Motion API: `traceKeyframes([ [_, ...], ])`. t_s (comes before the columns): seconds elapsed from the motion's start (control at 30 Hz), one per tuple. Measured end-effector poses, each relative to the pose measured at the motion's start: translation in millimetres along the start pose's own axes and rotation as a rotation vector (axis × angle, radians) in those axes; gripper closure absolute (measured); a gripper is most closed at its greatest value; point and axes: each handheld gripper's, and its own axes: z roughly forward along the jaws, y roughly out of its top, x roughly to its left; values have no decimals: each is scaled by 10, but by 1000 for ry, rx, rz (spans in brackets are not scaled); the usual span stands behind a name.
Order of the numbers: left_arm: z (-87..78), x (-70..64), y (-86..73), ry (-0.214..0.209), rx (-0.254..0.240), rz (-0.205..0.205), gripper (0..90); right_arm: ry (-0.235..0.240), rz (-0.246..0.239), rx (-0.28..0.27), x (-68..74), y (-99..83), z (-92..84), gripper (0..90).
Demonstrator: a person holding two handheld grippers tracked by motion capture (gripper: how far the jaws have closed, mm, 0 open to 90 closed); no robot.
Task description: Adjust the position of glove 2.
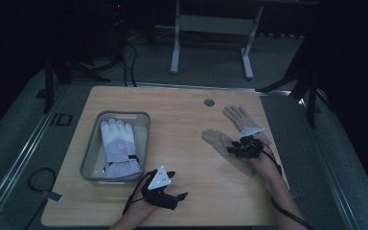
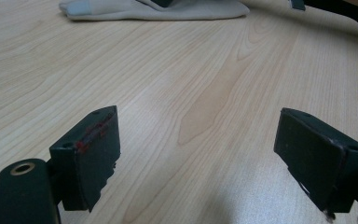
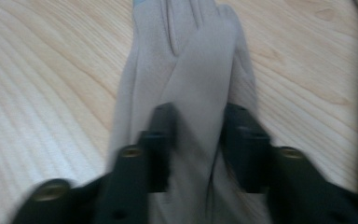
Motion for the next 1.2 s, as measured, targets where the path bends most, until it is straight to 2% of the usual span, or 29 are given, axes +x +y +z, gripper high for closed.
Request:
traceKeyframes([
  [0.1,-1,-8,3,-3,-3,3,143,-15,21,-4,49,7,7,779],
  [0.2,-12,-8,12,0,-10,7,143,-51,95,-12,130,32,-3,804],
  [0.27,-25,-6,18,10,-17,8,143,-34,138,-50,200,54,-19,807],
  [0.3,-25,-6,18,10,-17,8,143,-34,138,-50,200,54,-19,807],
  [0.33,-37,2,22,13,-22,4,143,-29,159,-68,244,73,-24,808],
  [0.37,-40,6,24,18,-27,6,143,-30,182,-84,340,124,-28,808],
  [0.43,-48,8,28,24,-33,4,143,-14,231,-112,434,200,-33,808],
  [0.47,-53,10,29,26,-37,5,143,-22,252,-122,482,243,-31,809],
  [0.67,-83,5,33,39,-60,7,143,-15,321,-206,782,560,-36,809],
  [0.73,-93,7,33,44,-71,5,143,-34,337,-240,874,647,-44,808],
  [0.83,-112,11,34,51,-77,3,143,-87,396,-279,1018,722,-10,805],
  [0.9,-125,13,32,51,-82,2,143,-107,422,-272,1067,719,77,802],
  [0.93,-131,14,31,53,-85,2,143,-113,451,-259,1080,699,142,802],
  [1.1,-138,25,27,49,-85,-3,144,-152,468,-172,1076,594,387,792],
  [1.2,-128,22,24,47,-83,-3,144,-165,455,-146,1056,526,482,777],
])
